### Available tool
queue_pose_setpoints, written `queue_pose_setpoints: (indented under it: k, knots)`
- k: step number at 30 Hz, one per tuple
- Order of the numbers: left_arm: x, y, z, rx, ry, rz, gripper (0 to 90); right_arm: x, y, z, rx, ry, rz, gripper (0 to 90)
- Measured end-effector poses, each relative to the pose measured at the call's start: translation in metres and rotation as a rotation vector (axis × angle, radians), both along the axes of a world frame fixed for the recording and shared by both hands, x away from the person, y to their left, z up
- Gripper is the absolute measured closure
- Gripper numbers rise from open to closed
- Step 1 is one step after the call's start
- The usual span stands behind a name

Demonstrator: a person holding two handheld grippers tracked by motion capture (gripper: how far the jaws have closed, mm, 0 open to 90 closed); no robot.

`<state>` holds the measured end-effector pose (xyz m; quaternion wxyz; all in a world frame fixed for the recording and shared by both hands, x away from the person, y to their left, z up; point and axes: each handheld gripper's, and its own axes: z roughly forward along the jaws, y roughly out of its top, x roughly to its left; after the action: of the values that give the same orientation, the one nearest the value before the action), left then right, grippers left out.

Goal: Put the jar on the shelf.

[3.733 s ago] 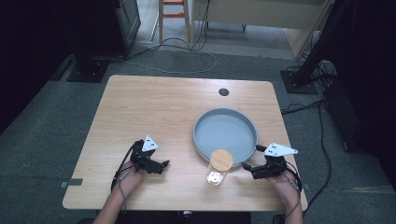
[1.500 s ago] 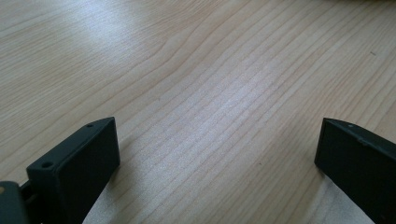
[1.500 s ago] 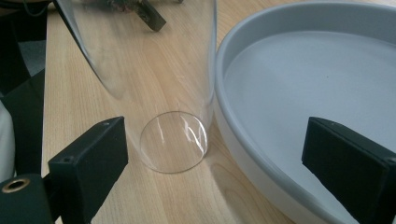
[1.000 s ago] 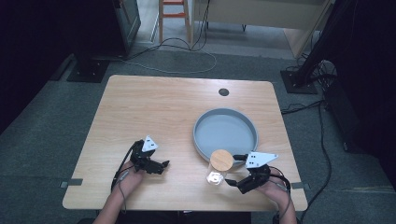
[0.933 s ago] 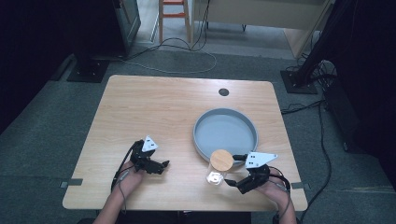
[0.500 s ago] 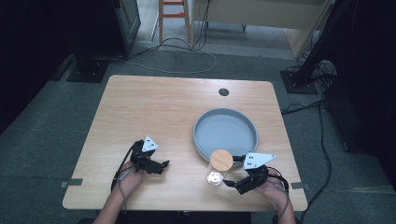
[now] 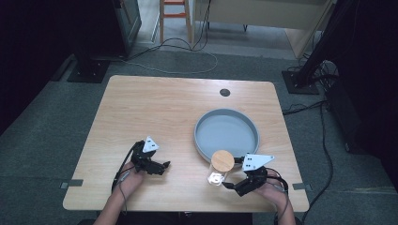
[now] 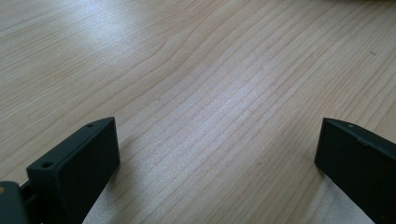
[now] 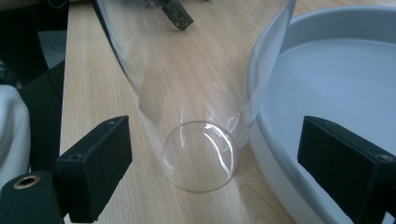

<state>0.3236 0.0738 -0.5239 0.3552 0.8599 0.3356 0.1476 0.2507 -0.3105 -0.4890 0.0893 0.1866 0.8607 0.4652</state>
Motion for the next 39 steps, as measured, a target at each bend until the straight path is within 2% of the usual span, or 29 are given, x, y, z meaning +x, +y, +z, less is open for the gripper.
queue_pose_setpoints:
  k: [8, 23, 39]
  knots:
    - [0.000, 0.000, 0.000, 0.000, 0.000, 0.000, 0.0, 0.001, 0.004, -0.002, -0.003, 0.005, 0.008, 10.0]
    - [0.000, 0.000, 0.000, 0.000, 0.000, 0.000, 0.0, 0.002, 0.007, -0.003, 0.021, 0.003, 0.013, 10.2]
    - [0.000, 0.000, 0.000, -0.001, 0.000, 0.001, 0.0, 0.001, 0.014, -0.003, 0.020, -0.016, 0.015, 10.3]
